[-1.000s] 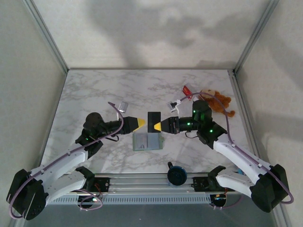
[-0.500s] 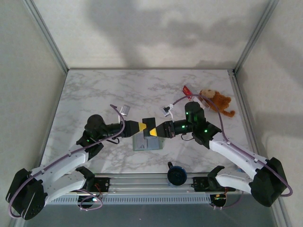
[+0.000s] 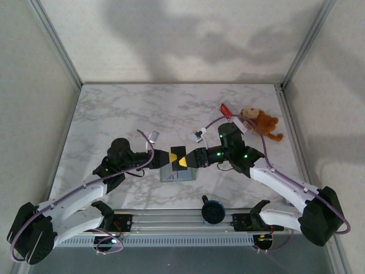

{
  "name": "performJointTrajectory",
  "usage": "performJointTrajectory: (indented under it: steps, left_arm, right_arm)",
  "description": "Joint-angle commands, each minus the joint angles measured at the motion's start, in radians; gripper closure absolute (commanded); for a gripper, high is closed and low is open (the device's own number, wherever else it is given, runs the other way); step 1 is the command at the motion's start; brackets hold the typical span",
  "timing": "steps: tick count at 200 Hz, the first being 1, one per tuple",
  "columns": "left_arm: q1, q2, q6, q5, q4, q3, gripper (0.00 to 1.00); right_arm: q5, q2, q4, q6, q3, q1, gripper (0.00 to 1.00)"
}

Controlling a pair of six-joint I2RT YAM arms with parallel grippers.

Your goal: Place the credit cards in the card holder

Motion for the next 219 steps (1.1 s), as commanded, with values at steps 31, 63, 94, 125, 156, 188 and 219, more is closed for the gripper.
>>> performJointTrajectory:
  steps: [31, 63, 94, 125, 156, 188, 219]
  left_arm:
    - [0.026, 0.171, 0.251, -0.225, -0.447, 0.060, 1.00]
    - [0.033, 0.350, 0.257, -0.215, -0.423, 0.084, 1.00]
    - [0.035, 0.475, 0.263, -0.161, -0.396, 0.126, 1.00]
    - [0.057, 0.544, 0.248, -0.160, -0.416, 0.160, 1.00]
    - [0.076, 0.624, 0.210, -0.100, -0.381, 0.161, 1.00]
    - [0.085, 0.667, 0.193, -0.062, -0.360, 0.165, 1.00]
    - [0.098, 0.675, 0.173, -0.048, -0.350, 0.172, 1.00]
  right_arm:
    - [0.450, 0.059, -0.414, -0.212, 0.064, -0.009, 0.37]
    - [0.608, 0.175, -0.433, -0.221, 0.059, -0.009, 0.37]
    - [0.550, 0.257, -0.389, -0.226, 0.071, -0.009, 0.45]
    - [0.521, 0.320, -0.391, -0.244, 0.095, -0.021, 0.52]
    - [0.487, 0.385, -0.386, -0.259, 0.112, -0.043, 0.59]
    - [0.466, 0.432, -0.377, -0.262, 0.121, -0.055, 0.63]
    - [0.467, 0.467, -0.375, -0.269, 0.121, -0.062, 0.72]
